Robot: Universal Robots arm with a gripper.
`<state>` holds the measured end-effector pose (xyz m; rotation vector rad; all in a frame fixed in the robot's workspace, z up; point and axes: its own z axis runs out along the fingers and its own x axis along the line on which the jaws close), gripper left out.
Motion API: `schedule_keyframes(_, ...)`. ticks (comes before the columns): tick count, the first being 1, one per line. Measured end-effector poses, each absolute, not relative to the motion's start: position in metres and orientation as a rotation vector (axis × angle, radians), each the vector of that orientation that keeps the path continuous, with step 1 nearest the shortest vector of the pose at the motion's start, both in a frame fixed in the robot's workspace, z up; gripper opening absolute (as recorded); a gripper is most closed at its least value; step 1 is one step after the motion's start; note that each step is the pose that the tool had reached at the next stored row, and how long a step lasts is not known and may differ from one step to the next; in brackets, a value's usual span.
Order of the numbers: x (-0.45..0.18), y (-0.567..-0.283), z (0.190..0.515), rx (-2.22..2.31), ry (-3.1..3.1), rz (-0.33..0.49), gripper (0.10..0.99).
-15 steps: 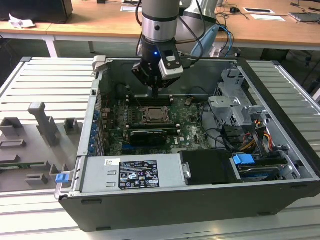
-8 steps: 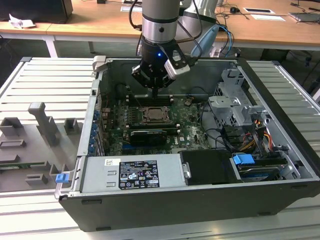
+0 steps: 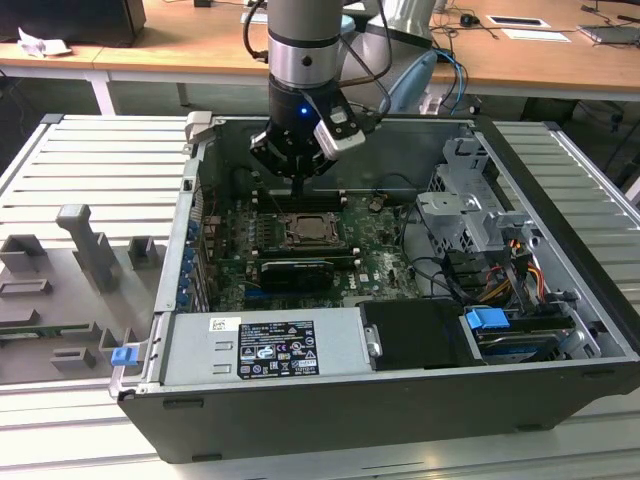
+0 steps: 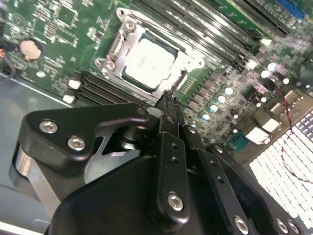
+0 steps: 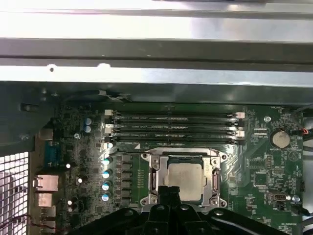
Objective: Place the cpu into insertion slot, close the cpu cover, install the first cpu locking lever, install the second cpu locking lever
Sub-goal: 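Install the first cpu locking lever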
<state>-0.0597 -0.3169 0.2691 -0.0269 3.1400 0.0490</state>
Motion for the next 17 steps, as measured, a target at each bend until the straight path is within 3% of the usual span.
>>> schedule_keyframes(12,-0.096,-0.317,0.261,-0.027,3.134,0.049,0.106)
schedule_keyframes(17,-0.119,-0.304,0.253,-0.027,3.134,0.052,0.106)
